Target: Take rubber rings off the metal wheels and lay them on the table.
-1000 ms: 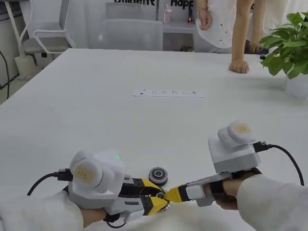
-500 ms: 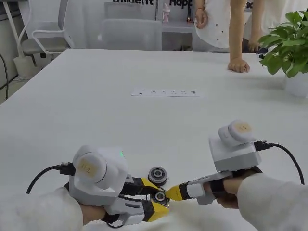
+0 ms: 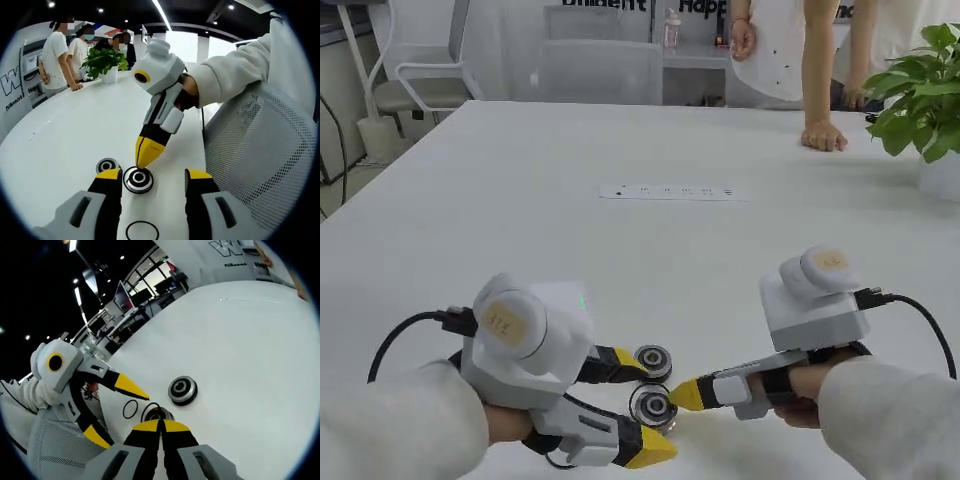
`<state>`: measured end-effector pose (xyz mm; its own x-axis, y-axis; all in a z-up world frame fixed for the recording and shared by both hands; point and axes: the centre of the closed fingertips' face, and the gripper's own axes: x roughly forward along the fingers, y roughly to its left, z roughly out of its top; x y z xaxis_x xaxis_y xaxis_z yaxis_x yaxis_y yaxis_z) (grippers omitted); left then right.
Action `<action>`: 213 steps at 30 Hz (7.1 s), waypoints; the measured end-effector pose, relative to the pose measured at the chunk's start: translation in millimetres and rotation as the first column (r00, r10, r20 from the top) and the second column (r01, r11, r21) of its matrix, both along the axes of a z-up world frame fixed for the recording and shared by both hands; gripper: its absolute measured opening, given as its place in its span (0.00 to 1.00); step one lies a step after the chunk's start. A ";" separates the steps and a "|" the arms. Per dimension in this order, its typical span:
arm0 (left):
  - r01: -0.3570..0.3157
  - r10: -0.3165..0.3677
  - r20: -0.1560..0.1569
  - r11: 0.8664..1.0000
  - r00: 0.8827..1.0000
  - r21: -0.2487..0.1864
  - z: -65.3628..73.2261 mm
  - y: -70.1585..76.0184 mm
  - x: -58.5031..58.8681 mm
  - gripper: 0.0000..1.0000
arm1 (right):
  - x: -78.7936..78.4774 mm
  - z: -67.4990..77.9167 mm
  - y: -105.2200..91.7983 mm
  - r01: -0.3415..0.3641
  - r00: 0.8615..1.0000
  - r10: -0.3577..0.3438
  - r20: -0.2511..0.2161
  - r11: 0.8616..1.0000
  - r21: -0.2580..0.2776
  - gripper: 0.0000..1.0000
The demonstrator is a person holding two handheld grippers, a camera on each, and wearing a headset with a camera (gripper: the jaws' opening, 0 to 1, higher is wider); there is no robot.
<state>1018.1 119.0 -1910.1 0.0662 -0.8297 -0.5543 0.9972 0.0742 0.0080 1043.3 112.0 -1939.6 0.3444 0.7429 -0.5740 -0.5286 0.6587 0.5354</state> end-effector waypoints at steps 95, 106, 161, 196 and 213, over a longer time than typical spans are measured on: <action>-0.223 0.243 -0.140 0.964 0.960 0.144 -31.2 140.1 -2.0 0.89 | 2.9 27.9 14.3 0.016 1.000 -0.018 0.015 0.993 0.116 0.00; -0.218 0.234 -0.134 0.968 0.963 0.126 -27.8 137.9 -1.8 0.88 | -5.0 31.5 31.0 -0.035 0.999 0.033 0.025 0.993 0.116 0.00; -0.218 0.229 -0.162 0.972 0.960 0.084 -22.3 132.1 -4.6 0.85 | -12.2 -4.5 56.7 -0.087 0.990 0.094 0.101 0.994 -0.066 0.02; -0.216 0.228 -0.174 0.973 0.958 0.086 -23.2 132.0 -6.0 0.85 | 11.5 23.3 37.6 0.003 0.989 -0.010 0.151 0.999 0.048 0.06; -0.211 0.224 -0.179 0.974 0.958 0.086 -23.4 131.2 -6.9 0.85 | 39.4 42.0 1.7 0.150 0.962 -0.174 0.211 0.981 0.123 0.14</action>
